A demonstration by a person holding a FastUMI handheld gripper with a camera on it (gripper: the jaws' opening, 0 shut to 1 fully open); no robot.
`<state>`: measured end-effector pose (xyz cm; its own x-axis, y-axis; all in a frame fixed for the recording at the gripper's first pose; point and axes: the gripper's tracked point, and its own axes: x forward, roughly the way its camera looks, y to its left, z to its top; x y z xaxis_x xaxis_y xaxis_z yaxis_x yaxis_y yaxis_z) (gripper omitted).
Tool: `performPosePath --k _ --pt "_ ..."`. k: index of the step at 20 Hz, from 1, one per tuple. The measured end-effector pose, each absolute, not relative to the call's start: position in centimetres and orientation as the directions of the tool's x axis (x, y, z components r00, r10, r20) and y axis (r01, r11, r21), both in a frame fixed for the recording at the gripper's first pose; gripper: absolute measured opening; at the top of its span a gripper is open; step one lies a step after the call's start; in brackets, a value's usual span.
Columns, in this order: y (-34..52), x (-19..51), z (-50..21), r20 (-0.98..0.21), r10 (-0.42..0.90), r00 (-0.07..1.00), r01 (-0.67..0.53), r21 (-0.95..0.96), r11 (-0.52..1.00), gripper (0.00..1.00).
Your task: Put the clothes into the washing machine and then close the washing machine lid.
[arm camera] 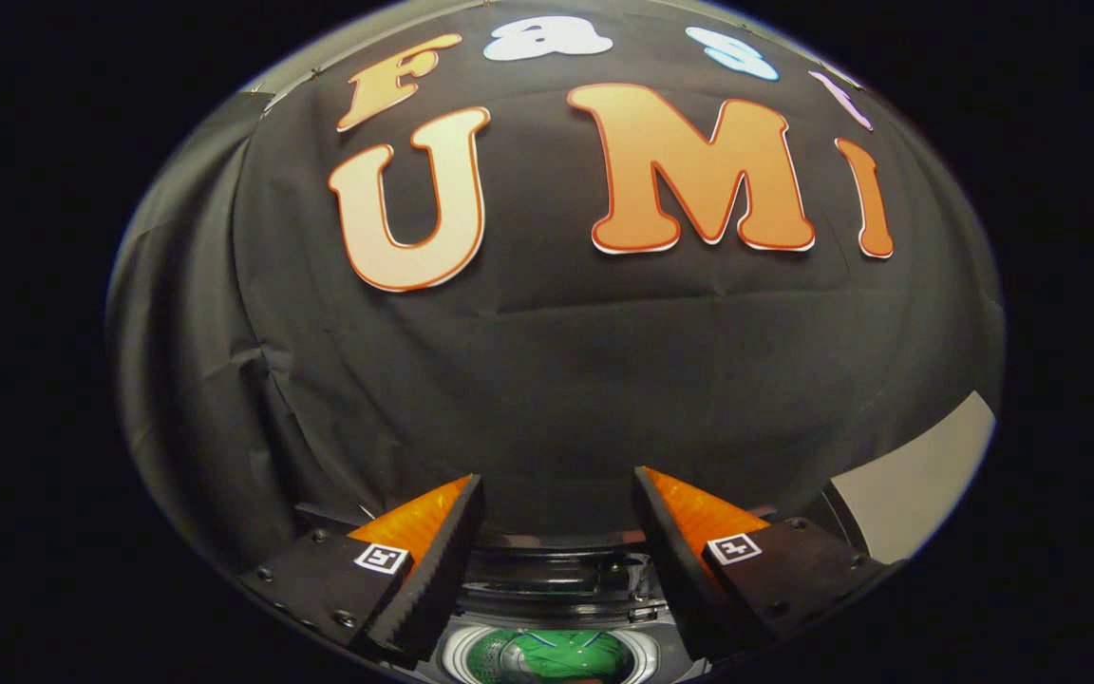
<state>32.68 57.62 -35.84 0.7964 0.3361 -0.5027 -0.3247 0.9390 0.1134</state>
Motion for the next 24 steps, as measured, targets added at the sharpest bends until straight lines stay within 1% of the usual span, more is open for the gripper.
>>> performPosePath --k 3,6,8,10,11,15,20,24 --pt "57.6 34.0 -38.1 -0.543 0.307 0.782 -0.304 0.099 0.947 0.99" --pt "57.9 34.8 -39.6 -0.541 0.302 0.785 -0.31 0.078 0.947 0.99" --pt "58.4 35.3 -39.9 -0.485 0.34 0.806 -0.368 0.04 0.929 0.99" --pt "57.9 35.2 -38.9 -0.408 0.371 0.834 -0.376 0.071 0.924 1.0" --pt "57.9 35.0 -39.1 -0.385 0.377 0.842 -0.378 0.075 0.923 0.99" --pt "57.2 32.8 -38.5 -0.356 0.368 0.859 -0.369 0.066 0.927 0.98" --pt "55.7 28.2 -37.9 -0.341 0.377 0.861 -0.379 0.064 0.923 0.98" --pt "55.3 25.6 -38.3 -0.369 0.372 0.852 -0.379 0.056 0.924 0.98"
